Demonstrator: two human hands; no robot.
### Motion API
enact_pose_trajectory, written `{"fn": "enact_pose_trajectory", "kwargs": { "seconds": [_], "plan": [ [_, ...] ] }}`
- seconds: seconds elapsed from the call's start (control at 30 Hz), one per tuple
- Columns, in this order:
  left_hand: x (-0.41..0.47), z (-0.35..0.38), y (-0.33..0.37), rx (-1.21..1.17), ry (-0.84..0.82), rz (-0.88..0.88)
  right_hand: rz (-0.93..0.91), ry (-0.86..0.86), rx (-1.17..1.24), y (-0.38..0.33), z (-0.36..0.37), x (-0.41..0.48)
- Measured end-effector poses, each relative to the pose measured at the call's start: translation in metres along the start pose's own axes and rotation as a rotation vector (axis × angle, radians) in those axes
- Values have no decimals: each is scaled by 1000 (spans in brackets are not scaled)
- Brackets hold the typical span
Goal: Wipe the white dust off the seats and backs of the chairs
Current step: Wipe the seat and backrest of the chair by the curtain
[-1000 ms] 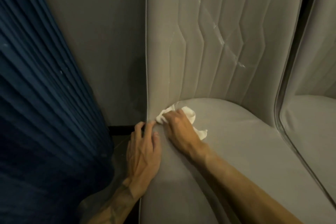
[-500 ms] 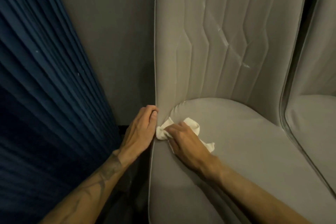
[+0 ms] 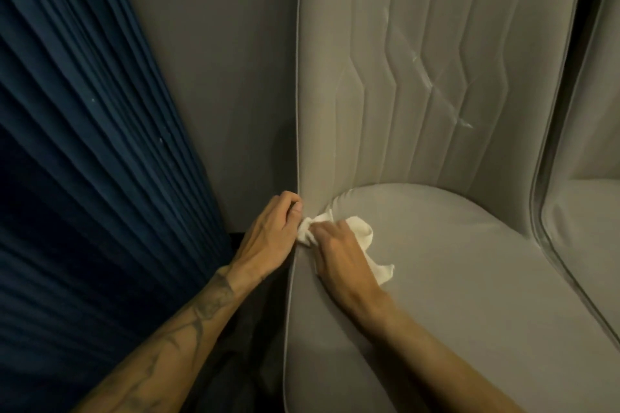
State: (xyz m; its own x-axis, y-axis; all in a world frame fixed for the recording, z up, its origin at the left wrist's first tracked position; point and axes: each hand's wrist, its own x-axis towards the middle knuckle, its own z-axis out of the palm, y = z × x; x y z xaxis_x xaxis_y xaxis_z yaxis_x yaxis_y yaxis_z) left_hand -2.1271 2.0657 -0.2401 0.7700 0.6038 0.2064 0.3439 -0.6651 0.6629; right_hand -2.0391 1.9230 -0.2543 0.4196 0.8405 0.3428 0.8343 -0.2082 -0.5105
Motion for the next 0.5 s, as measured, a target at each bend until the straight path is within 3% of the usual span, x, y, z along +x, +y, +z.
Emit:
{"fn": "enact_pose_trajectory", "kwargs": {
  "seconds": [0.17,0.33,0.43,0.5],
  "plan": [
    [4,0,1,-9,39,45,-200,-156,1,-6,-2,-34],
    [25,-1,21,31,208,157,20,155,146,6,-12,24],
    [49,-6,45,145,314,235,14,215,77,28,-24,33],
    [68,-7,64,185,397,261,15,343,25,52,-49,39]
  ]
}}
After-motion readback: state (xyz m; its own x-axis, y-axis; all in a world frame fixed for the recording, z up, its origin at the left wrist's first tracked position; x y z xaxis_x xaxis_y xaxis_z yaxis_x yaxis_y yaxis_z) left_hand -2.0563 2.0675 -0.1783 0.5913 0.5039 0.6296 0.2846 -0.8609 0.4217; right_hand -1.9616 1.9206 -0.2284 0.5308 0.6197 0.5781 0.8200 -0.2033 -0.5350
